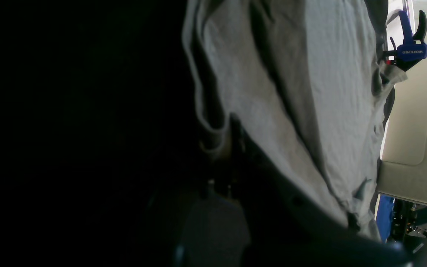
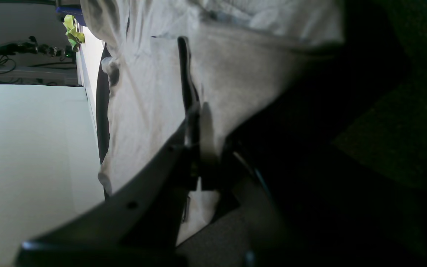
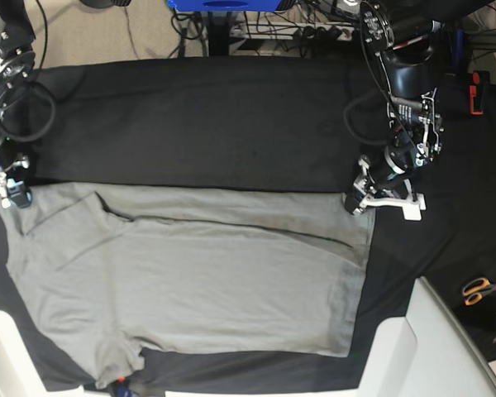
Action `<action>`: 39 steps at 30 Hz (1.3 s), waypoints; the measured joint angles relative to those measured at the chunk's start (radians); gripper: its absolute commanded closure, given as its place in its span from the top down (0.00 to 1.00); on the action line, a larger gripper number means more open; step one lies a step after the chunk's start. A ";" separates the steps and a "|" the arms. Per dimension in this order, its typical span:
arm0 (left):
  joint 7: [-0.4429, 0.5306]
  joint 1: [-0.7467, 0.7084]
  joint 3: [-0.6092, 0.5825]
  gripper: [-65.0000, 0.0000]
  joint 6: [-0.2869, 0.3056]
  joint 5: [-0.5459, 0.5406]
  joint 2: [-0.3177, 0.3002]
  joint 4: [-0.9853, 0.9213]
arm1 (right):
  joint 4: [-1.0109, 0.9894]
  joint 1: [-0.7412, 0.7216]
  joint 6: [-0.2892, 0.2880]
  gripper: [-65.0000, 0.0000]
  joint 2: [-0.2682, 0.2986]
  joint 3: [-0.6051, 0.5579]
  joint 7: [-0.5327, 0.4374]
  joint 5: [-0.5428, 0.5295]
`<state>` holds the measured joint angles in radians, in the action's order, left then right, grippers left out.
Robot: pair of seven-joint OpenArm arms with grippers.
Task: Fold the T-shirt properly
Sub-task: 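Grasp the folded edge with both grippers and drag it toward the robot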
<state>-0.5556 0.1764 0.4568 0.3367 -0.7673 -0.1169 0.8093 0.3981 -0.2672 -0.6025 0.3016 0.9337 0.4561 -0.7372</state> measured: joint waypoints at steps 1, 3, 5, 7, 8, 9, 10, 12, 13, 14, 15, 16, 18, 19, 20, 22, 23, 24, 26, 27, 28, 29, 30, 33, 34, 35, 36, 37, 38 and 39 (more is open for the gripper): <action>-0.009 -0.003 0.000 0.00 -0.001 0.000 -0.001 0.008 | 0.000 0.002 0.000 0.00 0.000 0.000 0.000 0.000; -0.019 -0.034 -0.002 0.00 0.000 0.001 -0.002 0.057 | 0.027 0.018 -0.002 0.00 -0.003 -0.002 0.020 -0.006; -0.041 -0.078 0.002 0.00 0.001 0.000 -0.003 0.125 | 0.101 0.054 0.019 0.00 -0.014 -0.005 0.070 0.009; -0.045 -0.120 -0.001 0.00 -0.002 -0.002 -0.002 0.183 | 0.167 0.097 0.020 0.00 -0.022 -0.003 0.121 0.005; -0.064 -0.141 -0.001 0.00 -0.001 0.004 0.000 0.215 | 0.199 0.114 0.029 0.00 -0.025 -0.001 0.151 0.018; -0.080 -0.158 0.002 0.00 0.000 0.003 0.001 0.238 | 0.224 0.121 0.031 0.00 -0.032 0.008 0.170 0.023; -0.091 -0.174 0.002 0.00 -0.001 0.000 0.002 0.260 | 0.249 0.130 0.030 0.00 -0.039 0.008 0.175 0.019; -0.101 -0.207 0.003 0.00 0.001 -0.004 0.006 0.303 | 0.301 0.141 0.026 0.00 -0.050 0.008 0.202 0.009; -0.101 -0.225 0.005 0.00 0.002 -0.009 0.006 0.319 | 0.324 0.150 0.022 0.00 -0.053 0.006 0.205 0.008; -0.103 -0.246 0.006 0.00 0.003 -0.013 0.006 0.340 | 0.346 0.163 0.019 0.00 -0.056 0.006 0.216 0.004; -0.107 -0.270 0.006 0.00 0.001 -0.011 0.006 0.365 | 0.362 0.175 0.017 0.00 -0.058 0.006 0.225 0.005; -0.107 -0.296 0.007 0.00 0.000 -0.011 0.005 0.389 | 0.375 0.188 0.020 0.00 -0.063 0.006 0.226 0.006; -0.108 -0.354 0.006 0.00 0.002 -0.008 0.006 0.443 | 0.411 0.222 0.021 0.00 -0.075 0.007 0.240 0.008; -0.108 -0.378 0.006 0.00 -0.001 -0.008 0.006 0.465 | 0.425 0.236 0.025 0.00 -0.079 0.006 0.258 0.011; -0.108 -0.405 0.006 0.00 0.000 -0.005 0.006 0.489 | 0.444 0.251 0.022 0.00 -0.084 0.007 0.272 0.013; -0.110 -0.447 0.008 0.00 0.001 -0.005 0.003 0.529 | 0.472 0.263 0.022 0.00 -0.091 0.007 0.288 0.012; -0.108 -0.465 0.008 0.00 0.002 -0.008 0.003 0.543 | 0.490 0.272 0.019 0.00 -0.093 0.005 0.294 0.009; -0.106 -0.481 0.008 0.00 0.003 -0.011 0.003 0.555 | 0.512 0.282 0.019 0.00 -0.096 0.004 0.298 0.008; -0.109 -0.509 0.006 0.00 0.002 -0.012 0.004 0.573 | 0.551 0.306 0.019 0.00 -0.106 0.005 0.297 0.004; -0.108 -0.525 0.006 0.00 0.003 -0.011 0.003 0.586 | 0.573 0.325 0.018 0.00 -0.114 0.005 0.298 0.002; -0.107 -0.541 0.006 0.00 0.002 -0.011 0.003 0.599 | 0.586 0.341 0.019 0.00 -0.121 0.005 0.301 0.003; -0.107 -0.557 0.007 0.00 0.002 -0.008 0.003 0.615 | 0.603 0.358 0.019 0.00 -0.130 0.006 0.304 0.007; -0.107 -0.573 0.007 0.00 0.003 -0.007 0.003 0.629 | 0.613 0.374 0.019 0.00 -0.136 0.006 0.307 0.008; -0.106 -0.608 0.007 0.00 0.003 -0.008 0.002 0.654 | 0.631 0.401 0.019 0.00 -0.148 0.007 0.309 0.005; -0.107 -0.616 0.007 0.00 0.002 -0.008 0.002 0.660 | 0.632 0.407 0.019 0.00 -0.148 0.007 0.310 0.005; -0.107 -0.628 0.006 0.00 0.002 -0.007 0.001 0.668 | 0.642 0.415 0.018 0.00 -0.151 0.007 0.315 0.004; -0.107 -0.636 0.006 0.00 0.002 -0.008 0.000 0.677 | 0.644 0.425 0.018 0.00 -0.150 0.007 0.315 -0.011; -0.106 -0.645 0.006 0.00 0.002 -0.008 -0.001 0.689 | 0.644 0.436 0.018 0.00 -0.151 0.007 0.311 -0.036; -0.106 -0.655 0.006 0.00 0.003 -0.008 -0.002 0.698 | 0.650 0.454 0.018 0.00 -0.153 0.006 0.309 -0.058; -0.106 -0.662 0.006 0.00 0.003 -0.008 -0.003 0.705 | 0.656 0.471 0.019 0.00 -0.154 0.006 0.312 -0.074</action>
<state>-0.6621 -0.4854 0.4633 0.3393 -0.7753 -0.1200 1.5146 1.0542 0.2035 -0.5838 0.1474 0.9394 0.7685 -0.8112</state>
